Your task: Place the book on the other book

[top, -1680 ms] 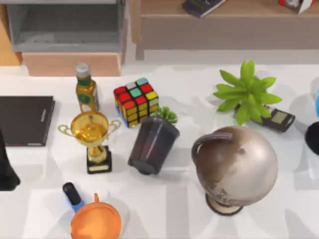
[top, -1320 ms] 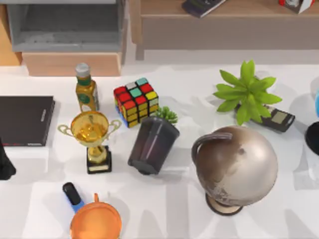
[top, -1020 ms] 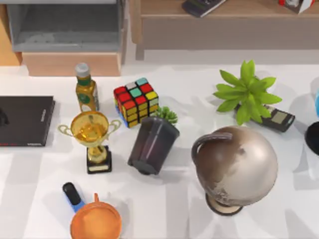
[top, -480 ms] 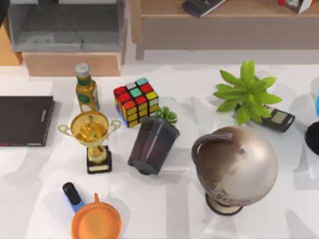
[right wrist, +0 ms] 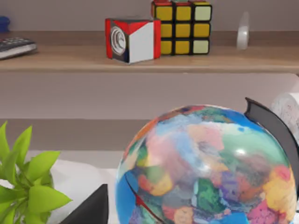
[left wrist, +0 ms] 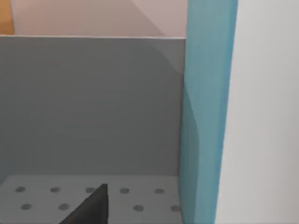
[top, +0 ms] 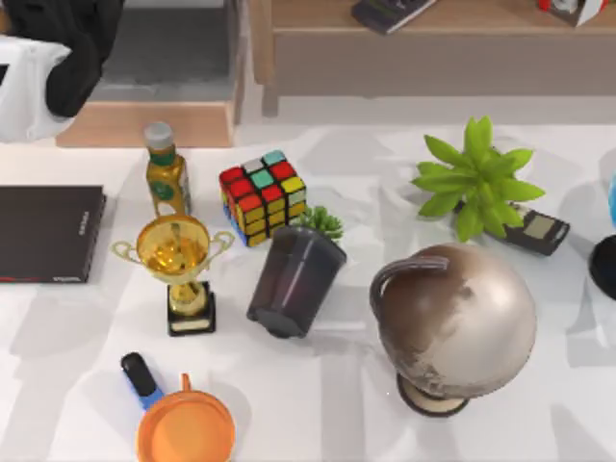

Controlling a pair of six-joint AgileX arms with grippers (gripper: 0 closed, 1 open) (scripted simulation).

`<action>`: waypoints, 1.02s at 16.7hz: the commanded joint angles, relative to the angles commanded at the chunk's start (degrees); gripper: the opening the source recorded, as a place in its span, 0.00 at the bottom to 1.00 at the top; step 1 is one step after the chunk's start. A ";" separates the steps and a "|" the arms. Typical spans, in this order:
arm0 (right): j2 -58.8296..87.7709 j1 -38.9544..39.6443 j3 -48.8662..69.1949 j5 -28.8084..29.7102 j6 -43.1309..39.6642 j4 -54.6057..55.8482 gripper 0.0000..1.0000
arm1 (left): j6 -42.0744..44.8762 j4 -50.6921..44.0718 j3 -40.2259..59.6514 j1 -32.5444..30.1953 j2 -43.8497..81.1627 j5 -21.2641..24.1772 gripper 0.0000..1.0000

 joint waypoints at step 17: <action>0.00 0.00 0.00 0.00 0.00 0.00 1.00 | -0.05 -2.00 7.20 0.48 4.79 0.42 1.00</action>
